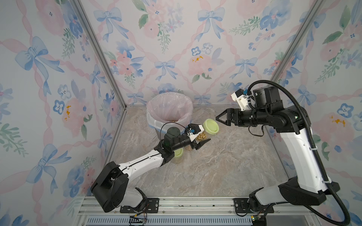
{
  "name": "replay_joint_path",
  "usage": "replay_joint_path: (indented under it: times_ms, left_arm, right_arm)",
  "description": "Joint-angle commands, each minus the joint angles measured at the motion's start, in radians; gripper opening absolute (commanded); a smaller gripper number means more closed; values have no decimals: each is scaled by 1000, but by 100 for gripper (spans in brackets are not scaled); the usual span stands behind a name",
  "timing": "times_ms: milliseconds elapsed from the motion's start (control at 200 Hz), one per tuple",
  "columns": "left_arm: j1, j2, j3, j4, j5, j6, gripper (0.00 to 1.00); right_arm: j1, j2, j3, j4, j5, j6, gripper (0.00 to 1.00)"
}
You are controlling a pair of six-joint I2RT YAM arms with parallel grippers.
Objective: Empty moldy peanuts from jars
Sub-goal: Unscrew the lid from the jar.
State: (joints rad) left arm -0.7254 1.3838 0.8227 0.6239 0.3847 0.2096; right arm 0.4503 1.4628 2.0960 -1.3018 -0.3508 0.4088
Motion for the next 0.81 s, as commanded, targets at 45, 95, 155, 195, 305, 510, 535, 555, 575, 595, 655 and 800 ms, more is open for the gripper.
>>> replay_joint_path:
  times_ms: [45, 95, 155, 195, 305, 510, 535, 555, 575, 595, 655, 800]
  left_arm:
    - [4, -31, 12, 57, -56, 35, 12]
    - [4, -28, 16, 57, -54, 36, 12]
    - [1, -24, 21, 57, -53, 36, 12]
    - [0, -23, 22, 57, -55, 36, 12]
    - [-2, -18, 23, 57, -60, 39, 12]
    - [-9, -3, 27, 57, -75, 43, 12]
    - [-8, -2, 27, 57, -75, 43, 12]
    - [-8, -2, 26, 57, -76, 43, 12]
    - [-8, -1, 26, 57, -77, 45, 12]
    - [-8, 0, 26, 57, -79, 45, 12]
    - [-8, -5, 24, 57, -79, 47, 12]
    - [-8, -5, 24, 57, -82, 52, 11]
  right_arm:
    - [57, 25, -22, -86, 112, 49, 97]
    - [69, 26, -40, -48, 112, 68, 97]
    - [73, 28, -54, -14, 109, 95, 97]
    - [73, 33, -52, -5, 110, 104, 97]
    - [77, 48, -38, 13, 118, 124, 97]
    - [92, 55, -57, 64, 125, 162, 97]
    - [96, 57, -56, 65, 128, 165, 97]
    - [97, 60, -56, 65, 129, 167, 97]
    - [100, 62, -56, 66, 128, 168, 97]
    - [103, 64, -56, 67, 129, 168, 97]
    - [112, 69, -56, 68, 137, 171, 97]
    - [136, 90, -37, 71, 160, 177, 97]
